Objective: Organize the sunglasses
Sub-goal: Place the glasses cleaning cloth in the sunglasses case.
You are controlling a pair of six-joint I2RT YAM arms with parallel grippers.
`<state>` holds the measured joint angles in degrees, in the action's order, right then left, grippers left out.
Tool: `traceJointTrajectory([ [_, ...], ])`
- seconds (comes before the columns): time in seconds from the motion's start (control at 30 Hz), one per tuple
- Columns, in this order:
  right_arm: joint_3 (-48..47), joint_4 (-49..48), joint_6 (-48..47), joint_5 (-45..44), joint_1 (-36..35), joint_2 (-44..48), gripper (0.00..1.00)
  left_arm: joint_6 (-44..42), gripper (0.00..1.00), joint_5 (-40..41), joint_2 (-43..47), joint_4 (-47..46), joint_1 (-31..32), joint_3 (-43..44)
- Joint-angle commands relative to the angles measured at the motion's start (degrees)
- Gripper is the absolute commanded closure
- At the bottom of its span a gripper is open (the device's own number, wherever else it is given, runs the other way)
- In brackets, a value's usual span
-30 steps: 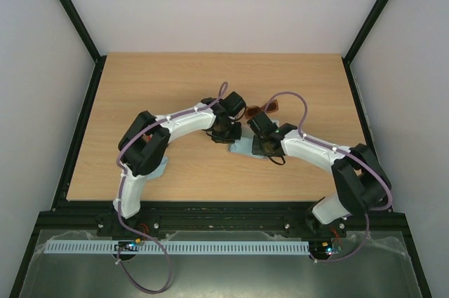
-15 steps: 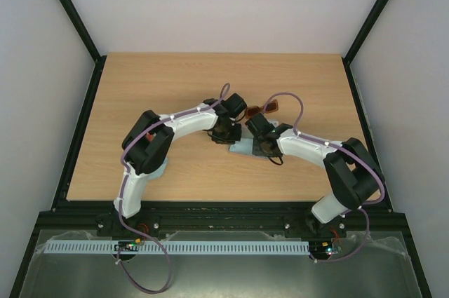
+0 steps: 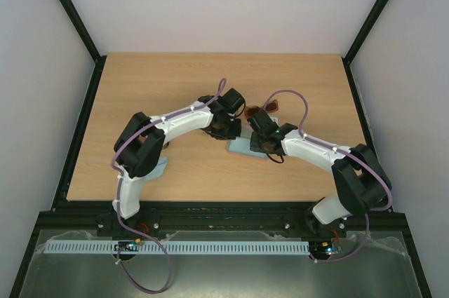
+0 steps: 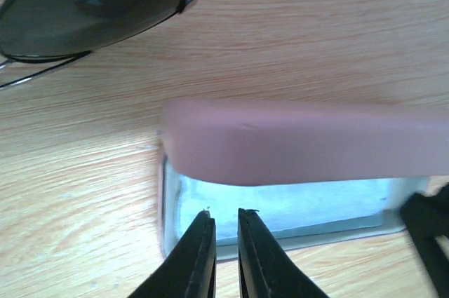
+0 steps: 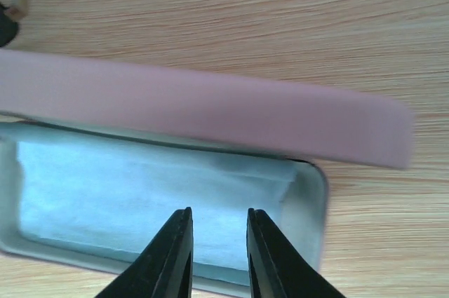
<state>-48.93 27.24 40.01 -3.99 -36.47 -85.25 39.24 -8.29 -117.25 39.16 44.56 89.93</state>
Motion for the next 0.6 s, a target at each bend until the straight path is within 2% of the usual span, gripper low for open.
traceJointTrajectory([
  [0.0, 1.13, -5.94, 0.89, 6.06, 0.21, -0.79, 0.81, 1.41, 0.89, -5.25, 2.30, -5.52, -0.03, -2.81],
  [0.33, 1.49, -12.43, 1.15, 8.67, 0.17, -6.20, 0.86, 3.81, 0.93, -10.53, -1.56, -14.33, 0.08, -6.54],
  [0.57, 1.20, -12.47, -0.45, 5.60, 0.17, -8.89, 0.86, 4.50, 0.94, -6.94, -3.90, -14.34, 0.04, -6.47],
])
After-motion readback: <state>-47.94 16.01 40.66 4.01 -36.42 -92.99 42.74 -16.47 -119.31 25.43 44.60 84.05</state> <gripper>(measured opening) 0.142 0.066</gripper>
